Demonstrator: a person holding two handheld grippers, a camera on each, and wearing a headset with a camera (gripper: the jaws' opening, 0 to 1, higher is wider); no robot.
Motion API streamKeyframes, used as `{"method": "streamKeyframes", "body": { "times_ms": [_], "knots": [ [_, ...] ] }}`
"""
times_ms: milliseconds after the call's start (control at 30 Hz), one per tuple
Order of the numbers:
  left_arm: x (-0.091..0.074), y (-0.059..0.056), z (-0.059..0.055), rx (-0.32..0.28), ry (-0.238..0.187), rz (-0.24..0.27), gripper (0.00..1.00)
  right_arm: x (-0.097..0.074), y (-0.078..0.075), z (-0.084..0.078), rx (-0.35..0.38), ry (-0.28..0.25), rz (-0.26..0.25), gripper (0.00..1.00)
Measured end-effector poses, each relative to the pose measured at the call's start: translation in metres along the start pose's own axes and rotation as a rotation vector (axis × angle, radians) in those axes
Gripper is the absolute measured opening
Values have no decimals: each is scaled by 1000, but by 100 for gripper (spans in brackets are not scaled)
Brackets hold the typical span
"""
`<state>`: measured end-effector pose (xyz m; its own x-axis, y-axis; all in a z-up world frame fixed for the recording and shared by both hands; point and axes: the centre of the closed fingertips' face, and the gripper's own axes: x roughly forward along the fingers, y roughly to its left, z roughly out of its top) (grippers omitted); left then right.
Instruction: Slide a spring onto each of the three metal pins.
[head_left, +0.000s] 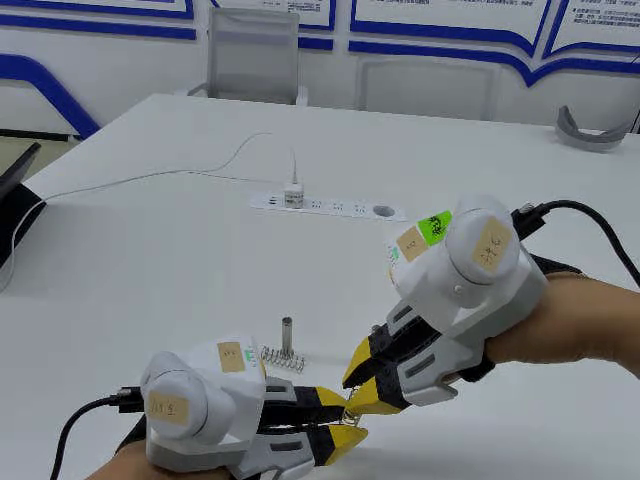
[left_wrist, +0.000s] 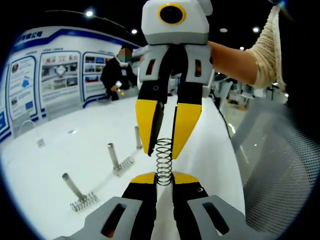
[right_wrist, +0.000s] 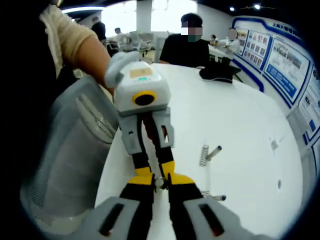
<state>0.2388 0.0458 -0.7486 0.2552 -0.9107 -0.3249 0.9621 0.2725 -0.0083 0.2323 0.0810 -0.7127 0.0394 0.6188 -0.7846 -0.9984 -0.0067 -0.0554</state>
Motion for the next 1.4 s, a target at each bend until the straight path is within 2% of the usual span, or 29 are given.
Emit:
{"method": "streamKeyframes", "body": {
  "times_ms": [267,467,867,1067,1400],
  "knots": [
    [-1,2,5,-3,-22,7,10,0,-2,-6,38,7,-8,14],
    [-1,4,4,-2,-20,11,10,-1,-2,-6,61,-5,-15,14],
    [-2,7,8,-6,-36,28,12,-3,-7,-3,71,-11,-37,12],
    [-5,9,5,-13,-30,32,15,-8,-11,-6,78,-10,-55,12],
    [-20,25,0,-54,-33,83,25,-23,-22,-17,107,3,-97,12]
  ]
}}
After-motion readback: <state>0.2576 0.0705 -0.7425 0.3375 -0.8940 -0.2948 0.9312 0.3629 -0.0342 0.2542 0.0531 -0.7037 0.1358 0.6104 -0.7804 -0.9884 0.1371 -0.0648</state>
